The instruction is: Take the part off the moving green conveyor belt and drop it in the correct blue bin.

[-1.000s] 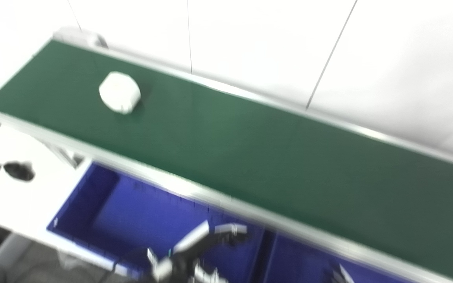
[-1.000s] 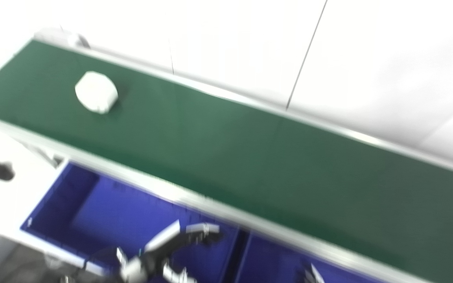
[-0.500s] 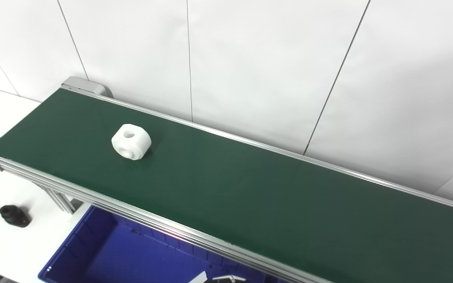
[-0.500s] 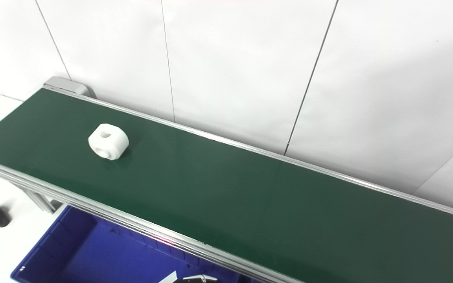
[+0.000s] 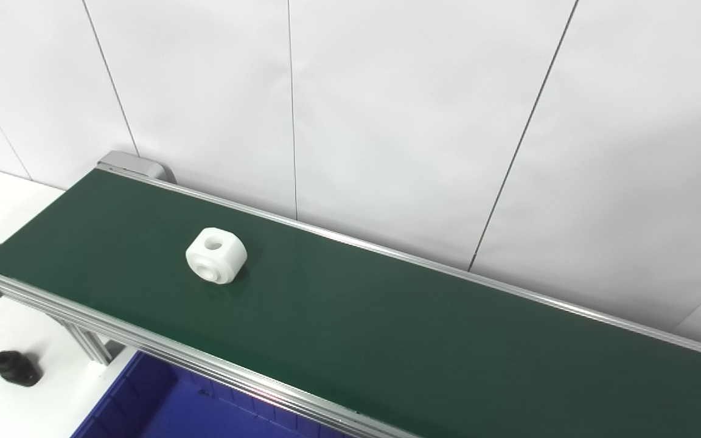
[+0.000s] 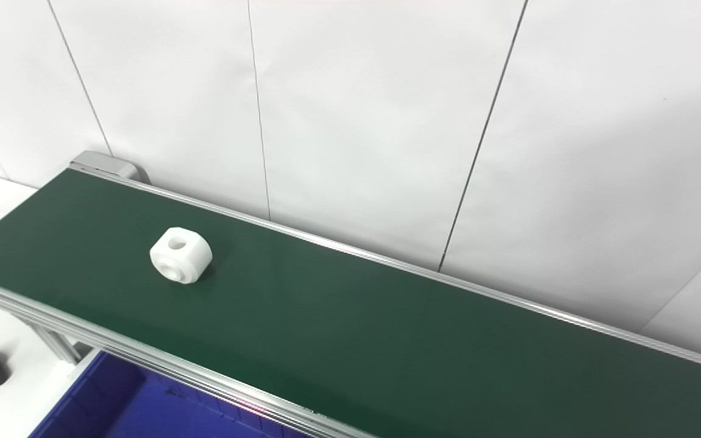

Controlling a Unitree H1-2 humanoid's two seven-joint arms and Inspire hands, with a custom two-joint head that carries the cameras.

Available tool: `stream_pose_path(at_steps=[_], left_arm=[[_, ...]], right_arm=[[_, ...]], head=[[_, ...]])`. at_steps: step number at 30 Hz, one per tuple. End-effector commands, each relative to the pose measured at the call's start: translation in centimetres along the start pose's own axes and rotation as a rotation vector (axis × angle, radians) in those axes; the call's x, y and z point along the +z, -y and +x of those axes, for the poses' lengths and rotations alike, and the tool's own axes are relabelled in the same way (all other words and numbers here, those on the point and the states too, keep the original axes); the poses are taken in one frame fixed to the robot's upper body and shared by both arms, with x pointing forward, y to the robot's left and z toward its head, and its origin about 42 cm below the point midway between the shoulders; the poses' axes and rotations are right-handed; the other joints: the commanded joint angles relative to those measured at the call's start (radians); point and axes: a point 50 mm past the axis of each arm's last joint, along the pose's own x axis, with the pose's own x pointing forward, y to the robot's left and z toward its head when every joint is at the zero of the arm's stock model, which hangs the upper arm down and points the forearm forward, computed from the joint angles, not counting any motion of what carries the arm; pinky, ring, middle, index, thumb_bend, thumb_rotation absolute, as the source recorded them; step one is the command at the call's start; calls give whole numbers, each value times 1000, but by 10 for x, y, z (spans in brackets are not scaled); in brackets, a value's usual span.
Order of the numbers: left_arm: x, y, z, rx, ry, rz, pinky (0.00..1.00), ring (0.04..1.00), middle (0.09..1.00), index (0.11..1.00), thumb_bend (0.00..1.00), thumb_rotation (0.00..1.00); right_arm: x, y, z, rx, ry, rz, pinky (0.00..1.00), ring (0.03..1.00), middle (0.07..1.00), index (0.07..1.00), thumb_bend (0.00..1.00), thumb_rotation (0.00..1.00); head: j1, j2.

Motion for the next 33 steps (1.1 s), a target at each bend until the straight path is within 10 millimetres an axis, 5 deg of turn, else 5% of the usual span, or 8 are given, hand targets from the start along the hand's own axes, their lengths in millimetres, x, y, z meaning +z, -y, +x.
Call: stream_pose_path(at_steps=[1, 12, 25, 33], left_arm=[[6, -7, 1, 28, 50, -25, 708, 761, 794, 774, 862, 134], [18, -9, -12, 45, 83, -132, 623, 719, 788, 772, 853, 146], [83, -41, -28, 54, 324, -139, 591, 686, 781, 749, 882, 94], [119, -69, -23, 84, 487, -119, 588, 680, 780, 748, 888, 76]], right_arm=[[7, 0, 0, -12, 64, 14, 672, 746, 792, 858, 775, 221], [8, -2, 1, -8, 72, -3, 669, 732, 783, 845, 775, 216], [9, -5, 4, -25, 89, -38, 631, 708, 770, 832, 783, 229], [14, -10, 7, -49, 126, -63, 588, 687, 751, 811, 785, 224]], head=[[-4, 1], [-13, 14], [-35, 31], [-72, 85]])
